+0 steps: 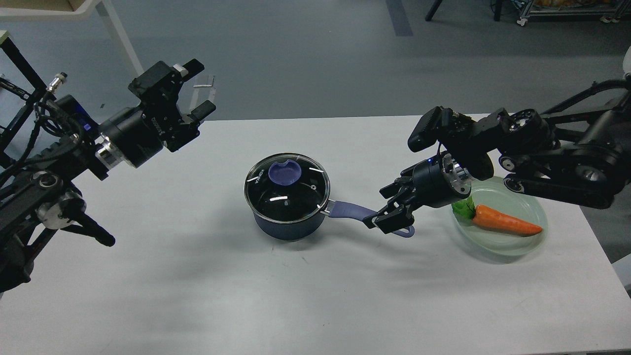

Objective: Open pot lid
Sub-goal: 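Lower the right gripper onto the purple pot handle and close it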

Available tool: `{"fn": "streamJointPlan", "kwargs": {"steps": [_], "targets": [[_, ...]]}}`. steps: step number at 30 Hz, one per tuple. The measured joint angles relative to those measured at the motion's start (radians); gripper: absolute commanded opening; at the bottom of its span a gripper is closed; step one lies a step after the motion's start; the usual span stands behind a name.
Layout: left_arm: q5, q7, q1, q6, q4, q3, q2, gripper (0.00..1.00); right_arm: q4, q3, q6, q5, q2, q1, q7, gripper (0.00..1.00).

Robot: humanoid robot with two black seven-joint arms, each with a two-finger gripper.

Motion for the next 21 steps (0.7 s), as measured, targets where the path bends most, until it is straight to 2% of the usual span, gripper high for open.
{"fn": "streamJointPlan", "kwargs": {"steps": [6, 15, 18, 21], "targets": [[-0.002, 0.0, -0.004, 0.001, 0.0, 0.0, 0.0, 0.99, -0.035, -0.024, -0.015, 0.0, 0.026, -0.02, 0.0, 0.75], [-0.001, 0.003, -0.028, 0.003, 0.0, 0.001, -0.038, 0.99, -0.036, -0.043, -0.05, 0.001, 0.028, -0.048, 0.0, 0.64], [0.001, 0.003, -0.03, 0.011, 0.0, 0.001, -0.042, 0.99, -0.036, -0.044, -0.052, 0.001, 0.028, -0.052, 0.0, 0.55], [0.002, 0.004, -0.035, 0.017, 0.0, 0.003, -0.043, 0.99, -0.036, -0.045, -0.054, 0.001, 0.028, -0.058, 0.0, 0.53]]}}
